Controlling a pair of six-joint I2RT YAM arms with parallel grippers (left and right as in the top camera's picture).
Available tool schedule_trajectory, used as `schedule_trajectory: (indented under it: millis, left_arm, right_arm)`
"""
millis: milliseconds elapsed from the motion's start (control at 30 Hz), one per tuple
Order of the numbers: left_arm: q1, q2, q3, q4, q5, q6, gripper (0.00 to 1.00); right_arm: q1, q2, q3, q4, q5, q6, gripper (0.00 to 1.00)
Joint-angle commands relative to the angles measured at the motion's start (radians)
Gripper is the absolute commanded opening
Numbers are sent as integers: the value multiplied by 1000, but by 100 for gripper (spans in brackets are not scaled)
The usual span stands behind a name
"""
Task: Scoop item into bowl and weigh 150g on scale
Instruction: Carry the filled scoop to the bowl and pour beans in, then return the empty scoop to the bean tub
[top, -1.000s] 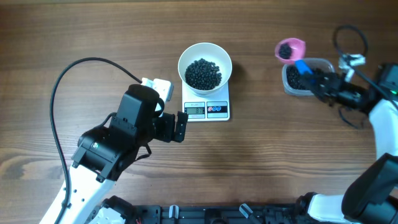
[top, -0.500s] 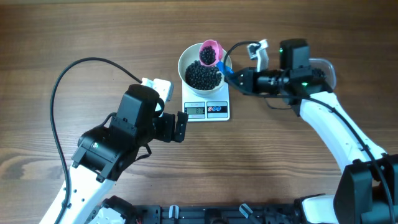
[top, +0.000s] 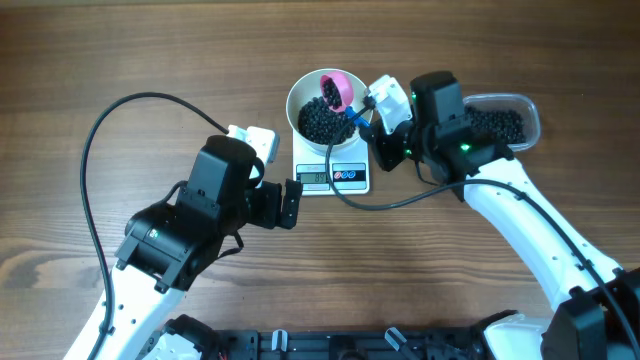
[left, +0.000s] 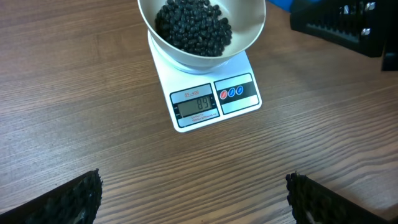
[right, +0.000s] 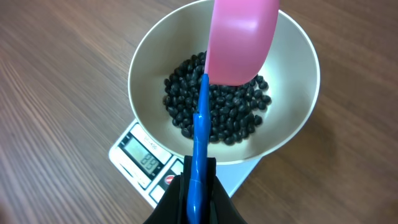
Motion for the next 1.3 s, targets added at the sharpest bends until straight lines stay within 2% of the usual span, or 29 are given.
schedule_trajectory:
  millis: [0, 67, 167, 367, 433, 533, 667, 800, 900, 967, 1067, 1267]
  left_arm:
    - [-4, -3, 0, 2, 5, 15, 100]
    - [-4, -3, 0, 2, 5, 15, 100]
    - [-4, -3, 0, 2, 5, 15, 100]
    - [-4, -3, 0, 2, 5, 15, 100]
    - [-4, -3, 0, 2, 5, 15, 100]
    - [-4, -3, 0, 2, 5, 15, 100]
    - [-4, -3, 0, 2, 5, 15, 100]
    - [-4, -3, 0, 2, 5, 15, 100]
    - [-4, -3, 0, 2, 5, 15, 100]
    - [-4, -3, 0, 2, 5, 15, 100]
    - [-4, -3, 0, 2, 5, 15, 100]
    - [-4, -3, 0, 2, 5, 15, 100]
  right_arm:
    - [53, -27, 28, 1, 157, -156, 4]
    - [93, -35, 28, 2, 246, -237, 4]
    - [130, -44, 28, 2, 369, -259, 4]
    - [140, -76, 29, 3, 380, -435, 4]
    - [140, -81, 28, 9, 378, -378, 4]
    - [127, -80, 28, -27, 375, -189, 4]
    - [-18, -83, 28, -82, 328, -146, 4]
    - [-311, -192, 28, -82, 69, -100, 4]
    - [-469, -269, 28, -117, 63, -50, 4]
    - [-561, -291, 28, -212, 63, -12, 4]
    - [-605, -279, 25, -363, 101, -16, 4]
    - [-608, -214, 17, -390, 373, 38, 4]
